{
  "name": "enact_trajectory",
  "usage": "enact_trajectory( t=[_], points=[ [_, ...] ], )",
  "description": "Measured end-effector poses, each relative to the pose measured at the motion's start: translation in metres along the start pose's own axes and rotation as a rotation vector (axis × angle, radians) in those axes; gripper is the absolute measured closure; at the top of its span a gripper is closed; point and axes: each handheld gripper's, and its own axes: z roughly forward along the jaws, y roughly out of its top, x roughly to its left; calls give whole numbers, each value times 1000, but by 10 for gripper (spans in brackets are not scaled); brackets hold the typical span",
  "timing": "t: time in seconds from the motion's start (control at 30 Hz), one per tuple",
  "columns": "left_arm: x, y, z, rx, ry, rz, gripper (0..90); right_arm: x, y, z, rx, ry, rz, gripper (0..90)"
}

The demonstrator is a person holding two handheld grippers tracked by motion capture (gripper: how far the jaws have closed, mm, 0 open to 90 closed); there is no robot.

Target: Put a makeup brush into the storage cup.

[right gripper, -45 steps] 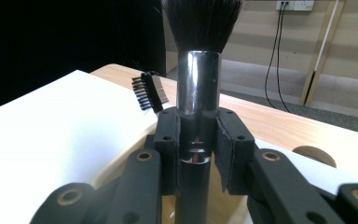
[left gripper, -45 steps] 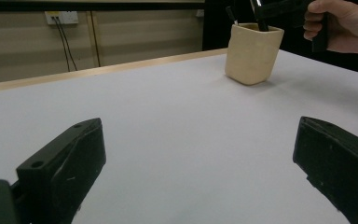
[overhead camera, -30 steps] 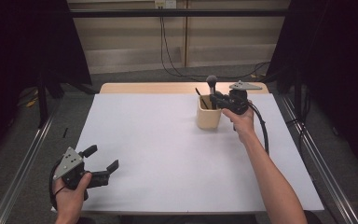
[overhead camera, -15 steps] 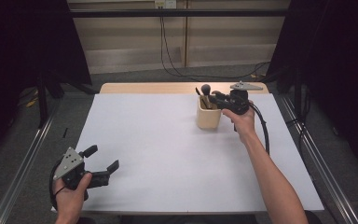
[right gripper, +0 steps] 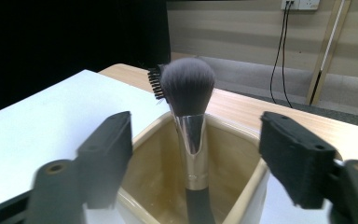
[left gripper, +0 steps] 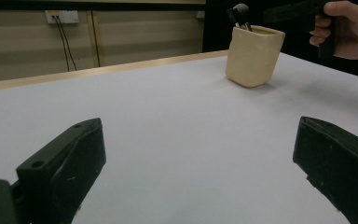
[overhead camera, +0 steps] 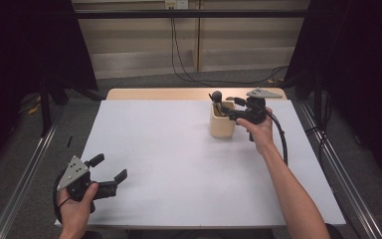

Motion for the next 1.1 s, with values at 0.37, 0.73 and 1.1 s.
enact_trajectory(
  t=[0.37, 0.73, 1.1],
  points=[
    [0, -2, -1, 7, 7, -3, 24, -4, -2, -11, -4, 0, 37, 35],
    [-3, -1, -3, 9, 1, 21, 24, -1, -3, -28, -18, -9, 9, 17],
    [-2, -1, -3, 7, 2, 22, 24, -1, -9, -55, -42, -30, 2, 12]
  ],
)
